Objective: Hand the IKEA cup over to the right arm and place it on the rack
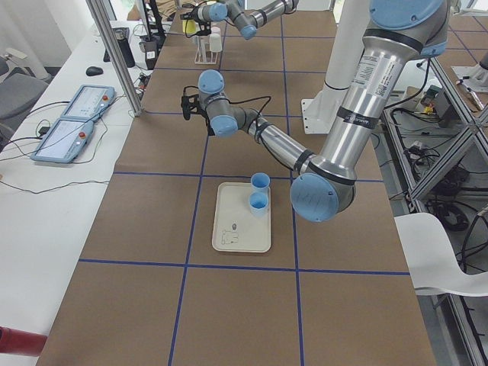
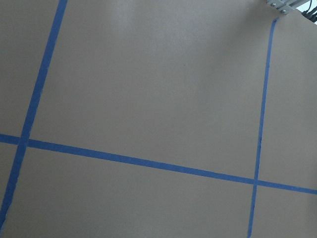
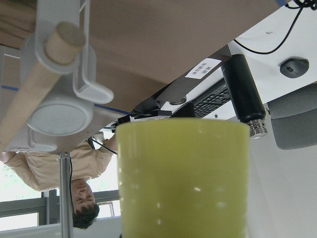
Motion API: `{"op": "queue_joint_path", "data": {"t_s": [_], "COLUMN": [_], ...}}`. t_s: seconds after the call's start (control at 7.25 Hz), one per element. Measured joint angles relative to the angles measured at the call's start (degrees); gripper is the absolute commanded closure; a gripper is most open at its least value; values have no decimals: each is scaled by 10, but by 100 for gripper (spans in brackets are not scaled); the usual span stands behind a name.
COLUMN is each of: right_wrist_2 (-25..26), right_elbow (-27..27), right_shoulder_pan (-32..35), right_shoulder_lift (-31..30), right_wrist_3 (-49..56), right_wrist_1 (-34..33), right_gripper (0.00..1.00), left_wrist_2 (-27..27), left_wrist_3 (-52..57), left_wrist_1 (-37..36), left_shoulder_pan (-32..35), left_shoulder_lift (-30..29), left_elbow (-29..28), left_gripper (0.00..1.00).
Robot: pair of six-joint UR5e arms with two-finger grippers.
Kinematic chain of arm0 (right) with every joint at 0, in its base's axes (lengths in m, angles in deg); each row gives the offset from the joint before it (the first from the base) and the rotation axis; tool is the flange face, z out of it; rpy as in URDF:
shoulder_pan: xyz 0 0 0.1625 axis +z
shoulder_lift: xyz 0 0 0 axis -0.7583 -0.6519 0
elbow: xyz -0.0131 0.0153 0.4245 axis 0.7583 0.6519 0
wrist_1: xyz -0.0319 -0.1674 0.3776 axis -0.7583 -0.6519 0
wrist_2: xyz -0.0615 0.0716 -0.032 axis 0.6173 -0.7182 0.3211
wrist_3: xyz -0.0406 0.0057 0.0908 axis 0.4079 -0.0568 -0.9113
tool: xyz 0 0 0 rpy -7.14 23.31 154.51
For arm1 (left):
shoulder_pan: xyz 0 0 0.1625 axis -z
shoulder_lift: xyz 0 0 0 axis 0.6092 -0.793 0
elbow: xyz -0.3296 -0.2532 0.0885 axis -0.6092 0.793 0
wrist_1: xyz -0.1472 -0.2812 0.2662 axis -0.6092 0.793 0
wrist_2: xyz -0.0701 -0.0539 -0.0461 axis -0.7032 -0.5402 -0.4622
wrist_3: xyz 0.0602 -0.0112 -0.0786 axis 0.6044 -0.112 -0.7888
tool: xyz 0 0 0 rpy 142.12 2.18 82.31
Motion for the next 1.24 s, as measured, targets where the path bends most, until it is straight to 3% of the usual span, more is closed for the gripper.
{"op": "queue_joint_path", "data": {"t_s": [1.24], "right_wrist_2": [11], "right_elbow": [37], "right_shoulder_pan": [-17], "right_shoulder_lift": [-23], "right_wrist_3": [-6], "right_wrist_1": [31], "right_gripper": [59], "left_wrist_2": [1], "left_wrist_3": [-1], "left_wrist_1": [0], "left_shoulder_pan": [-1], "left_shoulder_lift": [-3], "left_elbow": [-4], "left_gripper": [0]}}
